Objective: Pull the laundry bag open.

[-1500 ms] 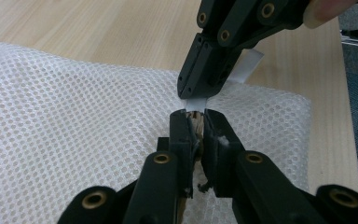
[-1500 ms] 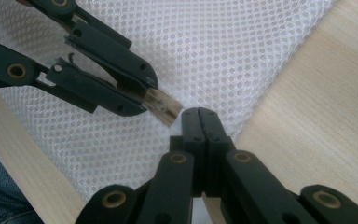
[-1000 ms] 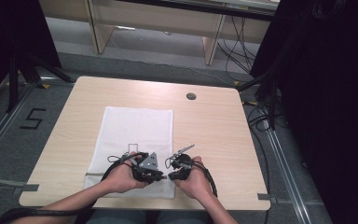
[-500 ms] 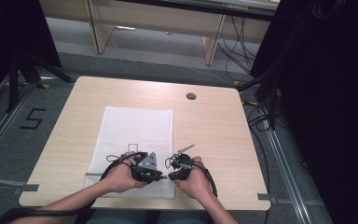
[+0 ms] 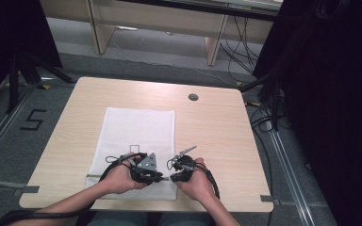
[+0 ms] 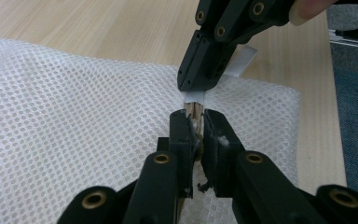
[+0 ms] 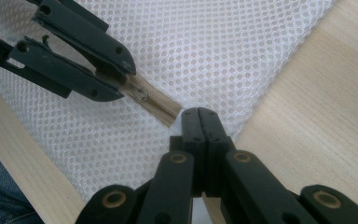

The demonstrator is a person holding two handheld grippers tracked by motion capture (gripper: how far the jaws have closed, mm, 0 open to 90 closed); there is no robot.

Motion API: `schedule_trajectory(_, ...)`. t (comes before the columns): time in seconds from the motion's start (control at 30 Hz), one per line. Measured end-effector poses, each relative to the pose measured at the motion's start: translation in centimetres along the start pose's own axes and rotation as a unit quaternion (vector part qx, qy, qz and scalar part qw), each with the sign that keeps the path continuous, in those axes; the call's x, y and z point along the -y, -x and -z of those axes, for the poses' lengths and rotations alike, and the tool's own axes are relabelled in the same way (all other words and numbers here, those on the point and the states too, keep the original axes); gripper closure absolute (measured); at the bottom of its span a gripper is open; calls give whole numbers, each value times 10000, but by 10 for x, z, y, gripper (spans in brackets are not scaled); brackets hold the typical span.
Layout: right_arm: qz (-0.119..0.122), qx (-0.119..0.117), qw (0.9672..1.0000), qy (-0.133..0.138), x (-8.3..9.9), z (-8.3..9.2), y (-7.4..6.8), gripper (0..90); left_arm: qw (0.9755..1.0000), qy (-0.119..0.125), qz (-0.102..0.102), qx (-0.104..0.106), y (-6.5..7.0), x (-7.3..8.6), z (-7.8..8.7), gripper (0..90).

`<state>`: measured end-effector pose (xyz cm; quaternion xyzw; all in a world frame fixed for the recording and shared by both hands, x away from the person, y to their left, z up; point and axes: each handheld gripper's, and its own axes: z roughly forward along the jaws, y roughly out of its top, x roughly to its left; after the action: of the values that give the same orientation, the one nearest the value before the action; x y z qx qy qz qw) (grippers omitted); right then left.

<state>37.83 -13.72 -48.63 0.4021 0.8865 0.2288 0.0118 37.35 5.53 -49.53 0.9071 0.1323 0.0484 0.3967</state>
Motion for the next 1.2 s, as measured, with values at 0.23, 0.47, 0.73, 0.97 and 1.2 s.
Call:
schedule_trajectory(0.23,-5,19,10000,9,0,0,0,900,10000,19,83,15,0,0,0,819)
schedule_trajectory(0.47,-47,17,10000,-29,0,0,-1,900,10000,0,67,11,-2,1,1,819)
schedule_trajectory(0.73,-19,22,10000,-3,0,0,-1,900,10000,23,87,27,-1,1,2,819)
schedule_trajectory(0.97,25,41,10000,30,0,0,0,900,9999,22,102,19,-1,2,4,819)
schedule_trajectory(1.2,-18,34,10000,7,0,0,-1,900,9999,61,119,7,-1,3,6,819)
